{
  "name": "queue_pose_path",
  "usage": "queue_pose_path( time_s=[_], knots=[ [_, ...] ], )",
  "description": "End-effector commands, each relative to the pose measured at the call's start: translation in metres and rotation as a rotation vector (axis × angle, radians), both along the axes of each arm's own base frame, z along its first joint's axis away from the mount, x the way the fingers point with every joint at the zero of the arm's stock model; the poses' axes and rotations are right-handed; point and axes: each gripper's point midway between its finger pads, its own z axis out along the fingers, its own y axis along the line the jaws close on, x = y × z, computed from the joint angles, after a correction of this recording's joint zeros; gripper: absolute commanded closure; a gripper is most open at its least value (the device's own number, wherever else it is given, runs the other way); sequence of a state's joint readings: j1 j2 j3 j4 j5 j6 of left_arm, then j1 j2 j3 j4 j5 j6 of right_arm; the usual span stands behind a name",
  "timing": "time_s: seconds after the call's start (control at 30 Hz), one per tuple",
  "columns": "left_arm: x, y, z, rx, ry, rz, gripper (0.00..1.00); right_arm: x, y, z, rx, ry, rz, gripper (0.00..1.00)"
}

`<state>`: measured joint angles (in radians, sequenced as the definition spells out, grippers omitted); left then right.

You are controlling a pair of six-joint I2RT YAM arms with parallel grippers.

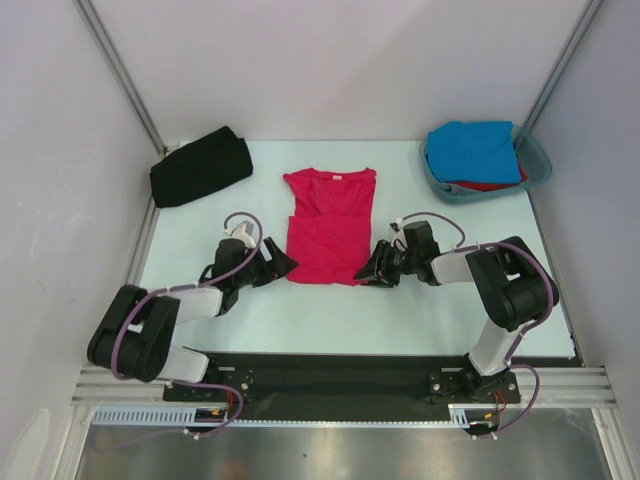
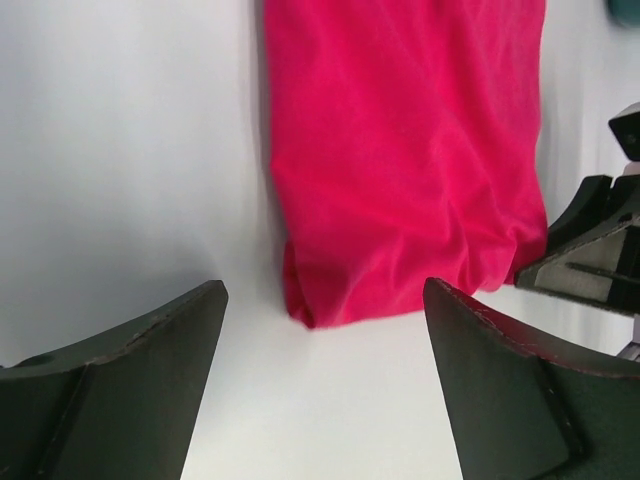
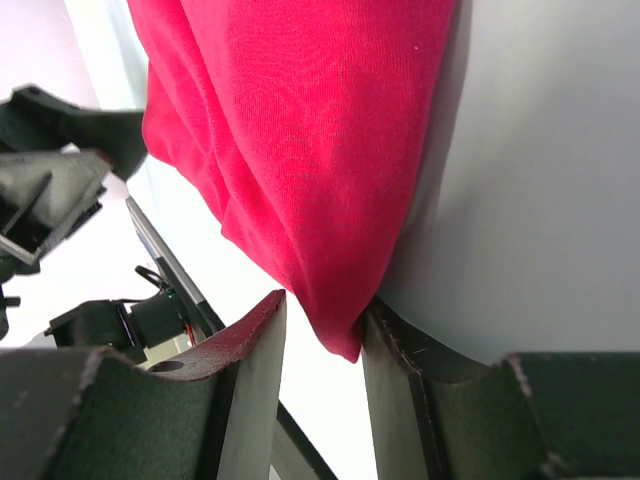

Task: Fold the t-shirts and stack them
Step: Fold the tshirt

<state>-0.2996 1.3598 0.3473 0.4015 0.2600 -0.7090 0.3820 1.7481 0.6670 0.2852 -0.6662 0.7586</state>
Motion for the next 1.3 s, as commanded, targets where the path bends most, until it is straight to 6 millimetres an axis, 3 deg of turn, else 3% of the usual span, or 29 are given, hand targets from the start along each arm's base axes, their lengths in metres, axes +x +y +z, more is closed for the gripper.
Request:
queue_pose_path(
  time_s=[0.0,0.2,0.53,0.7,0.87,1.03,1.17,1.27],
  knots=[
    [-0.03,0.011,-0.056,0.075,0.208,-0.006,0.11,0.006,-0.009,-0.005,-0.064,-0.021,-0.02,0.59],
    [-0.029,-0.003,-0.067,0.014,0.237,-0.044,0.14,0.005,-0.011,-0.004,-0.067,-0.023,-0.027,0.59],
    [-0.065,-0.005,-0.076,0.013,0.302,-0.073,0.18,0.007,-0.012,-0.005,-0.069,-0.019,-0.031,0.59],
    [-0.071,-0.003,-0.08,0.055,0.314,-0.074,0.24,0.008,-0.012,-0.007,-0.072,-0.021,-0.034,0.6],
    [-0.069,-0.008,-0.086,0.062,0.328,-0.084,0.42,0.008,-0.011,-0.009,-0.07,-0.017,-0.031,0.61],
    [-0.072,-0.015,-0.088,0.055,0.337,-0.106,0.74,0.007,-0.012,-0.007,-0.071,-0.021,-0.03,0.64],
    [-0.079,-0.017,-0.088,0.05,0.344,-0.123,0.99,0.006,-0.012,-0.003,-0.072,-0.031,-0.024,0.74],
    [-0.085,-0.018,-0.087,0.048,0.349,-0.135,1.0,0.004,-0.014,0.001,-0.073,-0.039,-0.021,0.84]
  ],
)
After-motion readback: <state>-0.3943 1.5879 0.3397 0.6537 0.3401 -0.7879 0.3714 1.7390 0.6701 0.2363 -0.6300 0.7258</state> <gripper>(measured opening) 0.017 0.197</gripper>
